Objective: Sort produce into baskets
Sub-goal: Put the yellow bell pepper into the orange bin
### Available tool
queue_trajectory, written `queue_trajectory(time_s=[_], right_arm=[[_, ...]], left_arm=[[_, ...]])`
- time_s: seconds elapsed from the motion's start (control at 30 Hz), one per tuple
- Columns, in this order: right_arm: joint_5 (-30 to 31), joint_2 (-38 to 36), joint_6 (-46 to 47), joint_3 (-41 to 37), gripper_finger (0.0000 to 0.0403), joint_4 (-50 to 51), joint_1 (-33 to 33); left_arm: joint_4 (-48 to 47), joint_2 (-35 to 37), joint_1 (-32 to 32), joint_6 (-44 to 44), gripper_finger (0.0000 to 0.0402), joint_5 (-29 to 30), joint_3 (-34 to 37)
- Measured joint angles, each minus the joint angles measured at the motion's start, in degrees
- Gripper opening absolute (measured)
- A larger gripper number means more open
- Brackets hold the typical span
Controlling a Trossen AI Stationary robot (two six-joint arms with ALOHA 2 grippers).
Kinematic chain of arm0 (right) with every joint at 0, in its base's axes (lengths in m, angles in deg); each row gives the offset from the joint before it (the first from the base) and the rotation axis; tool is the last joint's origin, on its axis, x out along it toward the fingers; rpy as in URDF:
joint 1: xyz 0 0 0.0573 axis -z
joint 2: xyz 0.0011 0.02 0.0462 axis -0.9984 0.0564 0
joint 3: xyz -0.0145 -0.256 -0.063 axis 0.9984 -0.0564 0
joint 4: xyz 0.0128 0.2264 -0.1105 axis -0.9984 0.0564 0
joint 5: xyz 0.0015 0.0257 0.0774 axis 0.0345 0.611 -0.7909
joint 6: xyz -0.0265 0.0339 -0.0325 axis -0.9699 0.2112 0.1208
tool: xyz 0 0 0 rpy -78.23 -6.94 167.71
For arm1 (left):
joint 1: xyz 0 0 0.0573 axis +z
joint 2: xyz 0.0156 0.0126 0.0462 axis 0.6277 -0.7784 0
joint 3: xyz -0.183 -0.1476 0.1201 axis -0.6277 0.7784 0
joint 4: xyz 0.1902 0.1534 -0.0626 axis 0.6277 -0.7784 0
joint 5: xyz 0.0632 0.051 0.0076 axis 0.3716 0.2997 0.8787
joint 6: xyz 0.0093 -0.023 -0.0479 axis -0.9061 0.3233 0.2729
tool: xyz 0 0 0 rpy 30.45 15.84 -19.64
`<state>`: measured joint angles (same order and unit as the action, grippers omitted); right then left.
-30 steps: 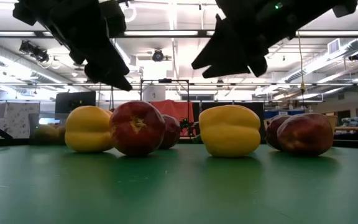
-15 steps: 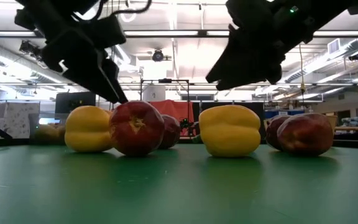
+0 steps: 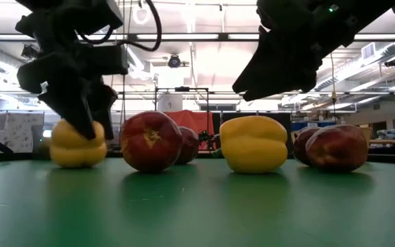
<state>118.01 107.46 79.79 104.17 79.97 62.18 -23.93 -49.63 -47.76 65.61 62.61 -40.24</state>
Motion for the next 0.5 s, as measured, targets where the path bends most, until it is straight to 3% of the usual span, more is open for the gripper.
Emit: queue_trajectory(time_s=[0.37, 0.5], right_arm=[[-0.42, 0.00, 0.31, 0.00, 0.0224, 0.65, -0.52], [-0.35, 0.00, 0.32, 0.00, 0.0224, 0.63, -0.52]], left_arm=[[-2.16, -5.42, -0.02, 2.93, 0.0313, 0.84, 0.06], [-2.42, -5.42, -0.01, 4.07, 0.0304, 3.59, -2.18]])
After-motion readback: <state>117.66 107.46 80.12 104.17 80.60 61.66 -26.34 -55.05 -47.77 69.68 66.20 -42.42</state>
